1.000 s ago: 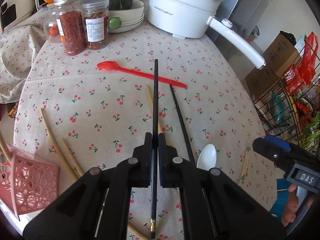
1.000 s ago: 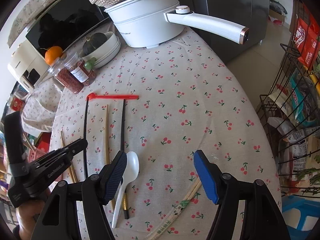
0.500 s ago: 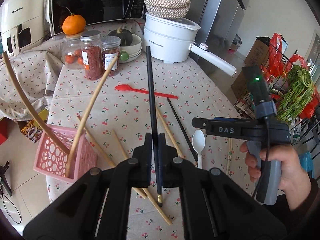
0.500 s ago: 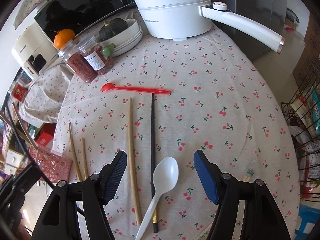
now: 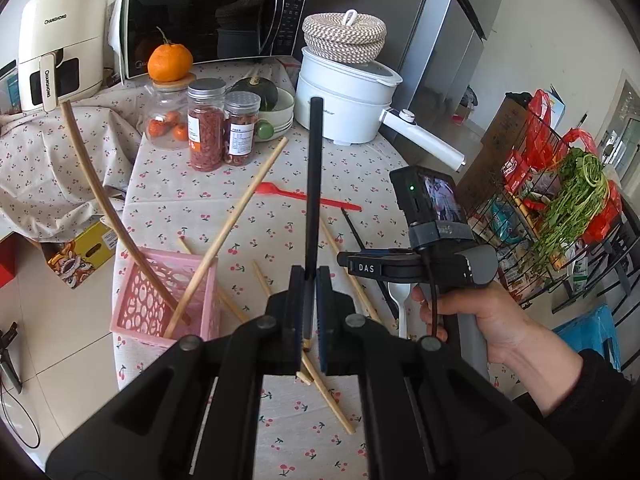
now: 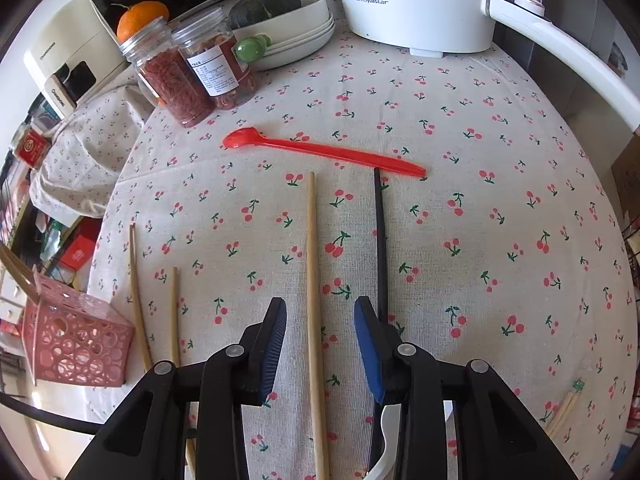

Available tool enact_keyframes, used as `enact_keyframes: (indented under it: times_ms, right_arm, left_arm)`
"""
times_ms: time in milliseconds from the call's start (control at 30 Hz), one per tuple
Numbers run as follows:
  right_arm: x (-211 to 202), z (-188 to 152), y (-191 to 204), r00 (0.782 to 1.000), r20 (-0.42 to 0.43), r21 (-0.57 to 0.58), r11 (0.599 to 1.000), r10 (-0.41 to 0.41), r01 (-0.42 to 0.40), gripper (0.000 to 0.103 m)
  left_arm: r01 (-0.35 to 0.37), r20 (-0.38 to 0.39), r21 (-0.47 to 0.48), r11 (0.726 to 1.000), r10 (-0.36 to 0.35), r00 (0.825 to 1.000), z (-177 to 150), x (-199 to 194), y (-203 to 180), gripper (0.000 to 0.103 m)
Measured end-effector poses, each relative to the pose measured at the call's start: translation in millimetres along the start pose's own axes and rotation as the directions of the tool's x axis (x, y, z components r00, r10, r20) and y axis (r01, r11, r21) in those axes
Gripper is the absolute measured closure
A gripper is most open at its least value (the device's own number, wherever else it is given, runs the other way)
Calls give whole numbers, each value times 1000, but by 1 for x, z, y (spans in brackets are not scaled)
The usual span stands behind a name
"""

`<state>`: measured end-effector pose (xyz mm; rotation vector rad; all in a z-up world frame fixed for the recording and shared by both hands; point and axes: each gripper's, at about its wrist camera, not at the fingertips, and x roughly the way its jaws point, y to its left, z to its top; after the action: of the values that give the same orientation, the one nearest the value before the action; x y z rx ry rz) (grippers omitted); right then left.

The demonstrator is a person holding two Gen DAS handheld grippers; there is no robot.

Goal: Organize utensils
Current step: 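Carry the black chopstick to the pink holder while the right tool lifts a wooden chopstick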

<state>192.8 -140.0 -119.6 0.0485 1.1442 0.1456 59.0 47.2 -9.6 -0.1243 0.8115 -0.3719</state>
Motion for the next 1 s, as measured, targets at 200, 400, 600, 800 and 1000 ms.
enact_keyframes:
  times_ms: [200, 400, 600, 800, 1000]
  right_arm:
    - [12, -1, 4, 1000, -6, -32, 999, 14, -14, 76]
    - [9, -1, 1, 999, 15, -67, 997, -30, 31, 96]
    - [-52, 0, -9, 978, 196, -42, 997, 67, -59, 96]
    - [-119, -16, -8, 925, 360, -67, 992, 123, -106, 96]
    - [-170, -34, 4, 857, 485, -115, 984, 176, -136, 96]
  left_arm:
    - [0, -2, 11, 1000, 0, 1000, 0, 1, -2, 97]
    - [-5, 22, 22, 1000, 4, 1000, 0, -6, -5, 97]
    - [6, 109, 7, 1000, -7, 994, 5, -30, -2, 97]
    - [22, 218, -14, 1000, -19, 976, 12, -58, -1, 97]
    - [29, 305, -32, 999, -18, 952, 18, -82, 2, 97]
